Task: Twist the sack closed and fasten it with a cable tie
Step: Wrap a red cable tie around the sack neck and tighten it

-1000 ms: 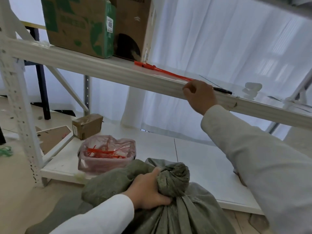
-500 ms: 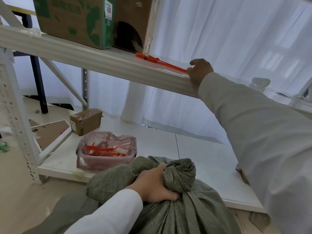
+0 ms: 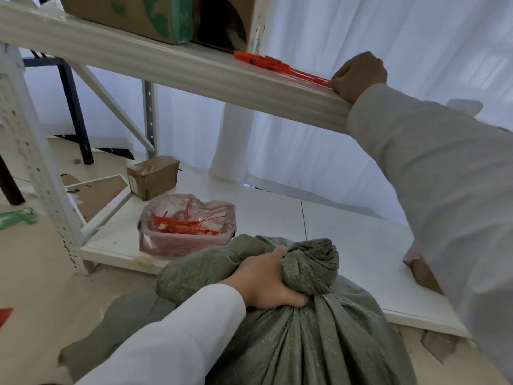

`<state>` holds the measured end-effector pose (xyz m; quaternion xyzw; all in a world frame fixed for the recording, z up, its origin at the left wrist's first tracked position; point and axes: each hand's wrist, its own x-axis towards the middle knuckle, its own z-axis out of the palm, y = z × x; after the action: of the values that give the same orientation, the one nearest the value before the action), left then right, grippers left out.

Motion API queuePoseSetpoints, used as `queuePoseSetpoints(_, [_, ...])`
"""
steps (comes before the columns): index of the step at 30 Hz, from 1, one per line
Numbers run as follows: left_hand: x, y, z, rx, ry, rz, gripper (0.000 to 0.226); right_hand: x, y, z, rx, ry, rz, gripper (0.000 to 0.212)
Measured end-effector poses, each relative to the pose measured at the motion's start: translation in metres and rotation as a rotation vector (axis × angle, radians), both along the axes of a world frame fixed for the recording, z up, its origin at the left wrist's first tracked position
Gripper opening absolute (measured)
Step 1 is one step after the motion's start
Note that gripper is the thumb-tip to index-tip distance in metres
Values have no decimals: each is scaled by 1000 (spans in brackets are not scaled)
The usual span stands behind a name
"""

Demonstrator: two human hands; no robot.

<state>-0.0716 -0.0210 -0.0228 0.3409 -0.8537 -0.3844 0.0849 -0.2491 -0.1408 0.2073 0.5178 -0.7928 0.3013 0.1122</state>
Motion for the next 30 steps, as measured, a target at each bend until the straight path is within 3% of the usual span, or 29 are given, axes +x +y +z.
queuePoseSetpoints(7, [0, -1, -6, 4, 14, 22, 84, -8, -4, 2, -253, 20, -26, 25])
queuePoseSetpoints(13, [4, 3, -5, 16, 25, 26, 78, -2, 6, -2, -759, 32, 82, 22])
queuePoseSetpoints(16, [7, 6, -1, 6, 32, 11, 70, 11, 27, 10, -873, 142, 192, 23])
queuePoseSetpoints(18, [7, 7, -1, -11, 30, 6, 69, 25, 58, 18, -838, 238, 393, 18])
queuePoseSetpoints(20, [7, 8, -3, -36, 34, 10, 69, 45, 96, 6, -702, 196, 609, 15])
queuePoseSetpoints(22, [6, 9, -5, -71, 51, 15, 66, 56, 134, -32, -489, 147, 679, 17])
queuePoseSetpoints(24, [6, 10, -6, -111, 80, 14, 62, 55, 163, -94, -270, 87, 644, 17])
queuePoseSetpoints(26, [7, 14, -6, -145, 125, 25, 57, 43, 184, -149, -110, -96, 551, 16])
queuePoseSetpoints(30, [7, 19, -11, -312, 138, 25, 61, 11, 201, -182, 43, -437, 366, 24])
